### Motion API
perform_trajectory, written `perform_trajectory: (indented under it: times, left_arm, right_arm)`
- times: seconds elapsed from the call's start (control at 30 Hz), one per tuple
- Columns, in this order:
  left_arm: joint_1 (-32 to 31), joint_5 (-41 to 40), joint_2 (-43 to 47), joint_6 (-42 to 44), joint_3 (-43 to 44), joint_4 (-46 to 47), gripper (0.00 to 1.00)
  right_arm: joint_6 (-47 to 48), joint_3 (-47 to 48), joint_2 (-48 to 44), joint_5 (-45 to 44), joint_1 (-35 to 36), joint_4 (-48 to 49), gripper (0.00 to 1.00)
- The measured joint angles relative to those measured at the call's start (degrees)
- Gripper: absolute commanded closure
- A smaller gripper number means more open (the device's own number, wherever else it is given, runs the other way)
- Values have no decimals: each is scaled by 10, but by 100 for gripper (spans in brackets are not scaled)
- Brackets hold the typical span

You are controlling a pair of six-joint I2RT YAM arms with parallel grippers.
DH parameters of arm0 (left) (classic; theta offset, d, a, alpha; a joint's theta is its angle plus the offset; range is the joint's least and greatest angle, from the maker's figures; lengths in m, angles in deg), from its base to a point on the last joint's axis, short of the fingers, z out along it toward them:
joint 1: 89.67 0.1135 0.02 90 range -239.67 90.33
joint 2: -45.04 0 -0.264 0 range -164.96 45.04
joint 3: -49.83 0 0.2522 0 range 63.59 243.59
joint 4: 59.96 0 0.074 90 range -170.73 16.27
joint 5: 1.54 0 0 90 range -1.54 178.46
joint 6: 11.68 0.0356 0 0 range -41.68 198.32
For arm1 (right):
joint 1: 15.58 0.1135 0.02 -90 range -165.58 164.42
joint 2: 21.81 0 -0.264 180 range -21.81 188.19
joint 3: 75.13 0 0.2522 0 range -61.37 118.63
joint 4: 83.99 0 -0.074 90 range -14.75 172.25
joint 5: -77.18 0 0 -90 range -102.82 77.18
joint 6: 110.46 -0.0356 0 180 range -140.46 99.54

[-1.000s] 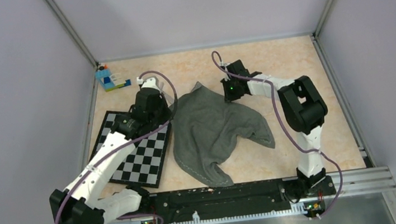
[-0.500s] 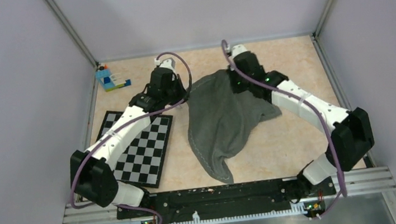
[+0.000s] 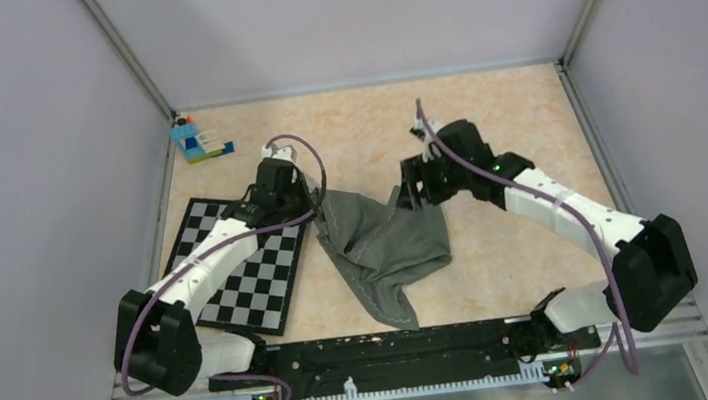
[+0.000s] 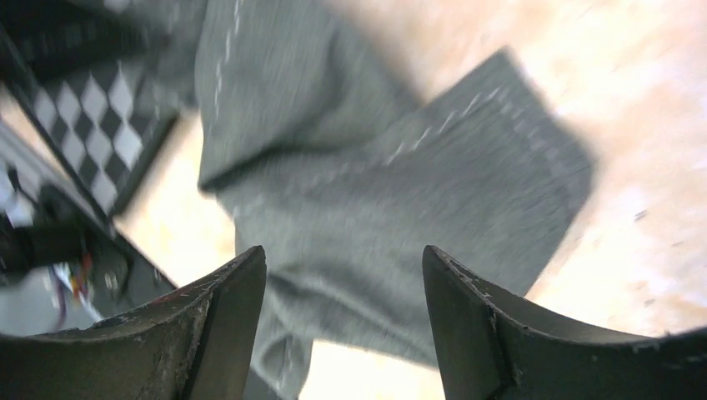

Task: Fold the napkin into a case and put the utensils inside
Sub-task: Pick up the crumpled napkin from the center of the board.

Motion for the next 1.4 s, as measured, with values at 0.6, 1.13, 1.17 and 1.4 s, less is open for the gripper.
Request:
perform_trajectory:
  times: [0.6,1.13,1.17,1.4]
  left_arm:
    - [0,46,56,3,-16,0,100]
    - [8,-61,212,-33,-22,-62,100]
    - [10,-62,212,-29,-22,-63,100]
    - [11,-40,212,-5,-22,-58,100]
  right_arm:
    - [-100,8,211,-45,-18,88,82]
    - [-269,-254,-115,-165,-133,18,48]
    - [-257,-249,-137,-171,-130,7,42]
    - [-65,-84,-98,-215,107,10,28]
